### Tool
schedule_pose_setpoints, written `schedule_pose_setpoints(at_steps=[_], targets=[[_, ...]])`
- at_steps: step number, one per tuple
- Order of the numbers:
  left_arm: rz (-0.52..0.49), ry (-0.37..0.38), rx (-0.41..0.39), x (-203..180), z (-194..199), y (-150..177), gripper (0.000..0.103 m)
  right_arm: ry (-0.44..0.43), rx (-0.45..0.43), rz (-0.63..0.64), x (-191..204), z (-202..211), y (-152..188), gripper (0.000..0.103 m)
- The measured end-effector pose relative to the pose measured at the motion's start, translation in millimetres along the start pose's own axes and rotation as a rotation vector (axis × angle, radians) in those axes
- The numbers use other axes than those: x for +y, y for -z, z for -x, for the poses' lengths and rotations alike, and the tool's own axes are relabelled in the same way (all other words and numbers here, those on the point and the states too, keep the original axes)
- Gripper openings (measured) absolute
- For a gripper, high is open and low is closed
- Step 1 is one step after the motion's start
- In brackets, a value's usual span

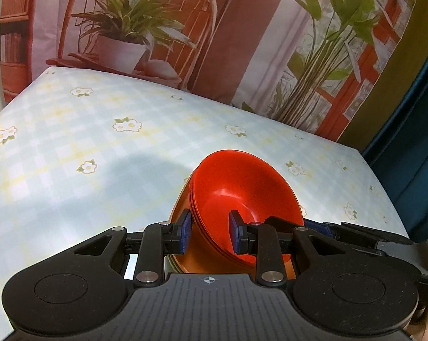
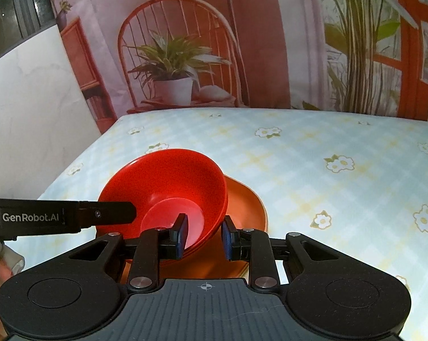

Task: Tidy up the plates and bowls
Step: 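Lower the nested red bowls onto the orange plate with the left gripper, then open the left gripper and withdraw it from the bowl rims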

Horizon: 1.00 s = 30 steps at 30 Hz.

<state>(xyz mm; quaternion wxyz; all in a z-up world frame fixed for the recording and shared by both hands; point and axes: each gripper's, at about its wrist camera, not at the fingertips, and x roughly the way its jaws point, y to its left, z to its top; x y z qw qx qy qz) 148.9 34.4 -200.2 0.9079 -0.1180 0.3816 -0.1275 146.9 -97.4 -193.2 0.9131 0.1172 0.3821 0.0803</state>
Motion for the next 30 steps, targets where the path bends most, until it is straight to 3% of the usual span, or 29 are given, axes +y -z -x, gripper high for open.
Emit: schedule_pose_setpoints(at_steps=[14,20,30], targets=[[0.014,0.03,0.001,-2,-3,4,0.029,0.032,-0.005,0.0,-5,5,1,0.024],[0.006,0.01,-0.045,-3,9,-1,0.044,0.018,-0.012,-0.002,-4,9,1,0.029],[-0.012,-0.011,-0.076,-7,21,-6,0.046,0.025,-0.059,-0.025,-8,28,-5,0.037]])
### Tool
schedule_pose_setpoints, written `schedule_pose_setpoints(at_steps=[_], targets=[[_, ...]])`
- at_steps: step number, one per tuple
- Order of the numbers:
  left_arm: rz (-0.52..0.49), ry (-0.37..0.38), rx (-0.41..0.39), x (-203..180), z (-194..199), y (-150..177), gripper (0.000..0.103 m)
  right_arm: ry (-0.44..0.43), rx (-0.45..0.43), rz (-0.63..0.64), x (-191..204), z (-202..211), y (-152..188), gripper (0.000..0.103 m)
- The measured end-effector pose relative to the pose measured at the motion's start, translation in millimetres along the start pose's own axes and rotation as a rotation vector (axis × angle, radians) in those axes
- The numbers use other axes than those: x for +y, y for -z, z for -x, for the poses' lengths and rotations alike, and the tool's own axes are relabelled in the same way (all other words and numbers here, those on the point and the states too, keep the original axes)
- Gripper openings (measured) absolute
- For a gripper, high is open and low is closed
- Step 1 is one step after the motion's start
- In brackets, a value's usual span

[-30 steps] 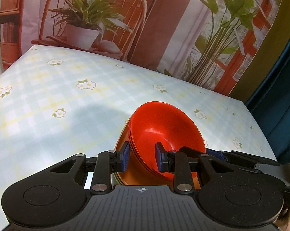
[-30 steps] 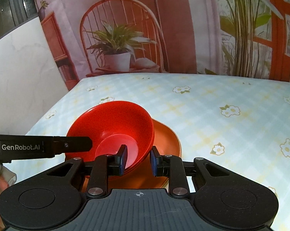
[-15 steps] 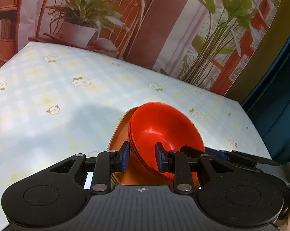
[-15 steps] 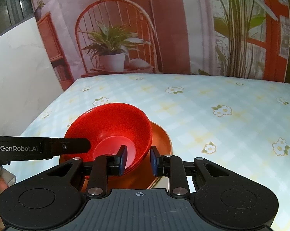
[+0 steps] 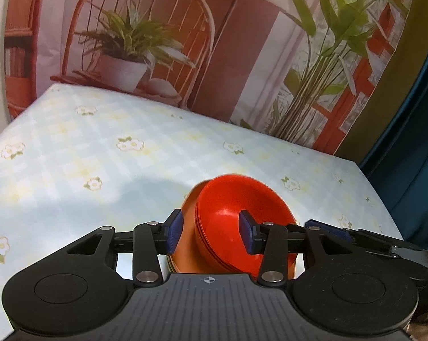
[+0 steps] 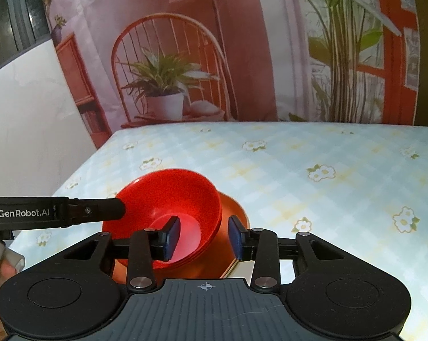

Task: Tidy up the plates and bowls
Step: 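Open the left gripper and withdraw it from the bowl rims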

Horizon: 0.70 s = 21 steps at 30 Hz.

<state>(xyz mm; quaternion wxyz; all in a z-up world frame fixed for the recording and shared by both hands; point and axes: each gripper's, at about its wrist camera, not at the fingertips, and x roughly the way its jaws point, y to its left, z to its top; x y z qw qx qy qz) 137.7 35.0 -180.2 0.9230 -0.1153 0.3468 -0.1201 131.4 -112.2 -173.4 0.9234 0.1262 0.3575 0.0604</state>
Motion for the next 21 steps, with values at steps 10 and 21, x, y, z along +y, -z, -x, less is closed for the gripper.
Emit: schedule_pose_setpoints(at_steps=[10,21], targets=[[-0.053,-0.032,-0.079,-10,28,-10,0.058,0.037,-0.075,-0.027,-8,33,-14,0.054],[-0.112,-0.065,-0.16,-22,63,-22,0.068,0.053,-0.14,-0.021,-5,70,-29,0.064]])
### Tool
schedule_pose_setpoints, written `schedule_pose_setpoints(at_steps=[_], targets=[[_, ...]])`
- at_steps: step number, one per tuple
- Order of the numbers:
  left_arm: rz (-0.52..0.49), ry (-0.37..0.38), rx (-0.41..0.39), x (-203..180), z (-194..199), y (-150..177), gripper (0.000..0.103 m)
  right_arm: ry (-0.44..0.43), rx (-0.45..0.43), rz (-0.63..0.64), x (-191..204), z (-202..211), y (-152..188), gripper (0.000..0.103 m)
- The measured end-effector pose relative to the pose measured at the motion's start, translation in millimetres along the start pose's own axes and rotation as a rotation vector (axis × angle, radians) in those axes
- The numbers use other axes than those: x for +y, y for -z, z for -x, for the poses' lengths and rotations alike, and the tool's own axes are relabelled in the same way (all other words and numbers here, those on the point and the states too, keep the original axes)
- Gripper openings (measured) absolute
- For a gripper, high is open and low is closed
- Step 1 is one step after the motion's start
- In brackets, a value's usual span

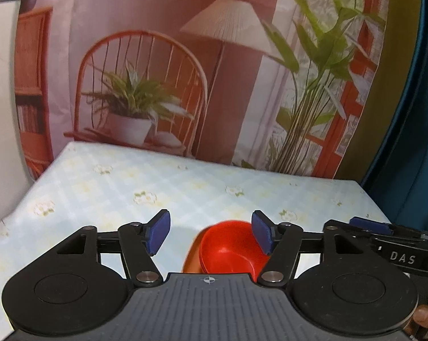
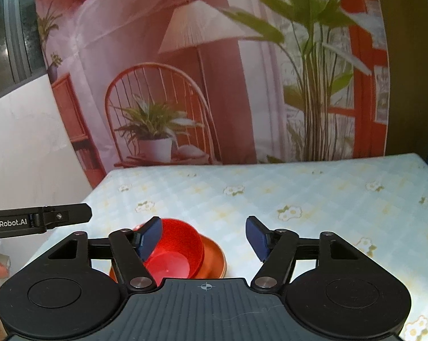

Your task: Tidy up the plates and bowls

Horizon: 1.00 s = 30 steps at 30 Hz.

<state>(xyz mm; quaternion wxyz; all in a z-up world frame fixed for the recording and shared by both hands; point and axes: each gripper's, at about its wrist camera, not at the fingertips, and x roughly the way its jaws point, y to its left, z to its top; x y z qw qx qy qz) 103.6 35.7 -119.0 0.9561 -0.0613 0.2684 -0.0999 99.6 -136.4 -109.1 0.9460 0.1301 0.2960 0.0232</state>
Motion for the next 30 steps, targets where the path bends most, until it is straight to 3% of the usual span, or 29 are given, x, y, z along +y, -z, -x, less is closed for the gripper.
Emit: schedule_pose_setpoints(at_steps=[6,11,14,26,30], targets=[[-0.028,-0.021,-0.064,-3,26,-10,0.084,0.009,-0.037,0.008,3,22,-12,0.076],[-0.058,-0.065,-0.109,-7,51,-18,0.099,0.025,-0.055,0.026,8,43,-20,0.093],[-0.07,-0.084,-0.149,-10,70,-24,0.103,0.05,-0.07,0.054,14,57,-23,0.103],[-0.094,-0.09,-0.202,-26,115,-35,0.103,0.103,-0.122,0.057,27,114,-31,0.103],[-0.117,-0.131,-0.204,-29,121,-35,0.103,0.11,-0.139,0.064,29,126,-31,0.103]])
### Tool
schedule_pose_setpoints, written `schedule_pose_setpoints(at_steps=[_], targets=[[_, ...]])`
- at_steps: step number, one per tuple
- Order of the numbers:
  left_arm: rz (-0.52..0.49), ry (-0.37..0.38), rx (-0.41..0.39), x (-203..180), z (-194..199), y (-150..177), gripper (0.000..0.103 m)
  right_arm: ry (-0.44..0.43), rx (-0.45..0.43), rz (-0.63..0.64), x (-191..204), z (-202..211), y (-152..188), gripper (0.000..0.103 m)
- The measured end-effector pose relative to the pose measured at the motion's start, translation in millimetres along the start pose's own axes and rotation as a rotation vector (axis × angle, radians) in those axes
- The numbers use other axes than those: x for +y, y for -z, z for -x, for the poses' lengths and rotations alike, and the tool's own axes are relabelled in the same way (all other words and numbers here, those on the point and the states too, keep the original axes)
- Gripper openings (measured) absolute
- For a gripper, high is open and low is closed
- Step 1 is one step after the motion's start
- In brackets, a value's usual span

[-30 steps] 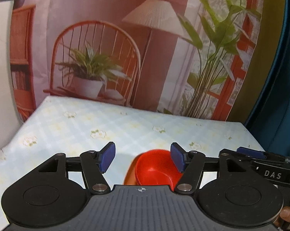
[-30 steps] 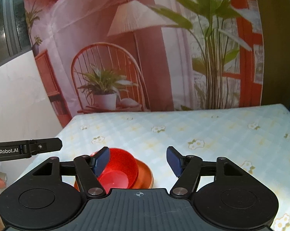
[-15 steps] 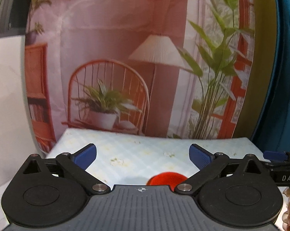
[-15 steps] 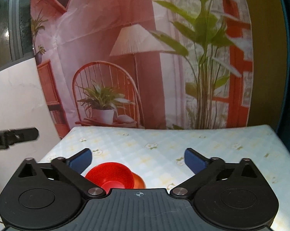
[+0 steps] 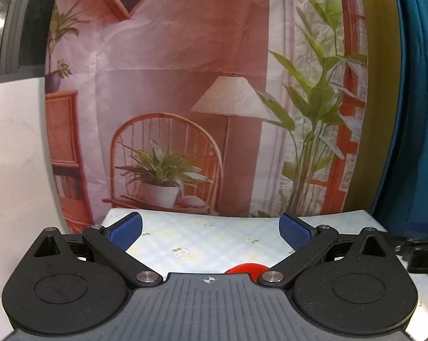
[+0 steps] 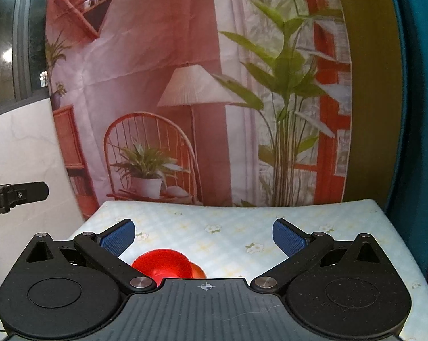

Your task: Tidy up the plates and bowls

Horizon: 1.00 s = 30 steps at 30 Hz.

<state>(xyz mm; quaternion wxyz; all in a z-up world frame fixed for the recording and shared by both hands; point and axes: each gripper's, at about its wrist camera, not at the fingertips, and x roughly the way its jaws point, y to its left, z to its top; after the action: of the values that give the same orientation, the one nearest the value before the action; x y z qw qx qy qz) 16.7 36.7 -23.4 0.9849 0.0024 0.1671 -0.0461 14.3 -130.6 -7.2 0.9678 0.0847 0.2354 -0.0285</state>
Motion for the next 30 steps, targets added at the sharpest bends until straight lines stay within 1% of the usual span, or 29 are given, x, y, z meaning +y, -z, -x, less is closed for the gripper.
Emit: schedule_pose_setpoints(at_steps=[3,7,14,30], targets=[[-0.015,-0.03,0.001,-2,4,-2,0.103,0.007,-0.009,-0.003,-2,5,-2,0.103],[-0.028,-0.051,-0.01,-4,9,-4,0.103,0.016,-0.024,-0.007,-4,10,-5,0.103],[-0.025,-0.034,-0.022,-3,15,-4,0.103,0.03,-0.043,-0.001,-5,17,-8,0.103],[-0.04,-0.021,-0.031,-2,16,-4,0.103,0.057,-0.068,0.003,-9,22,-14,0.103]])
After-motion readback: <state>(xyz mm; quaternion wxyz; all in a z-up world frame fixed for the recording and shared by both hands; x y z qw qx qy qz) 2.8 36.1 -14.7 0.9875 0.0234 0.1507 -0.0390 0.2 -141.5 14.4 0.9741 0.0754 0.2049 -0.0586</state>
